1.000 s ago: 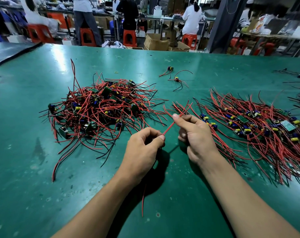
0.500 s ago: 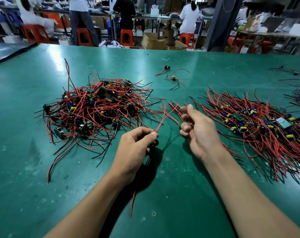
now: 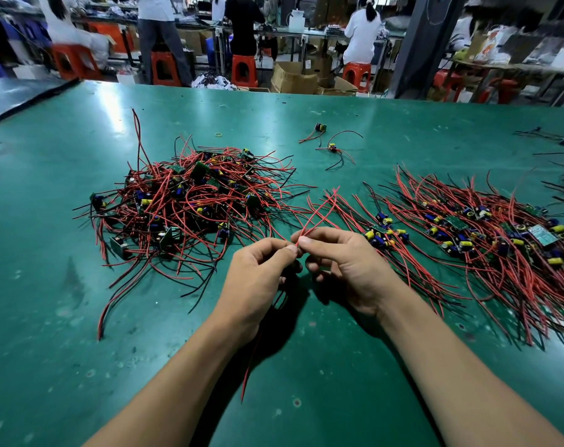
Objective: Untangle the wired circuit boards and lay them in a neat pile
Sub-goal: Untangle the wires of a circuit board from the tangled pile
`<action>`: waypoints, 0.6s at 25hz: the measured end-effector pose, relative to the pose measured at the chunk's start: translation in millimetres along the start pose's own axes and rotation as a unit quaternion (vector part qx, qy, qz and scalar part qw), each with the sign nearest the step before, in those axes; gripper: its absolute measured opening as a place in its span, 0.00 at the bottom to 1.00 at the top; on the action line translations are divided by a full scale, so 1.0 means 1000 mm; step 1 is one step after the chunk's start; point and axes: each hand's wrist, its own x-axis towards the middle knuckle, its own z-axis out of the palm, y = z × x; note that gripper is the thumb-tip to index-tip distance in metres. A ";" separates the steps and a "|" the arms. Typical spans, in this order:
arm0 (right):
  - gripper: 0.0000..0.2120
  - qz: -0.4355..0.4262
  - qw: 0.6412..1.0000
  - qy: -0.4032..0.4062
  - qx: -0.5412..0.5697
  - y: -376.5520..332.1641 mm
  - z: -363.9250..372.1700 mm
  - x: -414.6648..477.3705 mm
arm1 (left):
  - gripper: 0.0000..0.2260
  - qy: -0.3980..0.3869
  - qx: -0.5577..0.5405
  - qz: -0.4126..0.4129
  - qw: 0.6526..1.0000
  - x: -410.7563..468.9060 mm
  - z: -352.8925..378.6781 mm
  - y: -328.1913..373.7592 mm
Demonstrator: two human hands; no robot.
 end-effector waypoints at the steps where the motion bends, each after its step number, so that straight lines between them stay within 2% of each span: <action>1: 0.04 -0.002 1.000 0.014 -0.001 0.001 0.001 0.001 | 0.06 0.002 0.018 0.008 1.000 0.000 0.000 -0.001; 3: 0.06 -0.005 0.999 0.042 -0.016 0.000 0.004 0.002 | 0.06 0.009 0.057 0.030 0.998 0.000 0.001 -0.003; 5: 0.04 -0.004 0.999 0.033 -0.025 -0.001 0.004 0.001 | 0.07 0.028 0.083 0.052 0.995 -0.001 0.002 -0.004; 6: 0.03 0.003 1.000 0.010 -0.027 -0.002 0.004 -0.001 | 0.07 0.037 0.083 0.058 0.994 -0.001 0.003 -0.005; 8: 0.05 0.017 0.998 -0.029 -0.048 -0.001 0.002 -0.004 | 0.07 0.040 0.060 0.059 0.996 -0.003 0.004 -0.004; 15: 0.07 -0.010 0.997 0.003 -0.079 -0.001 0.000 0.000 | 0.07 0.020 0.044 0.040 0.998 -0.002 0.003 -0.005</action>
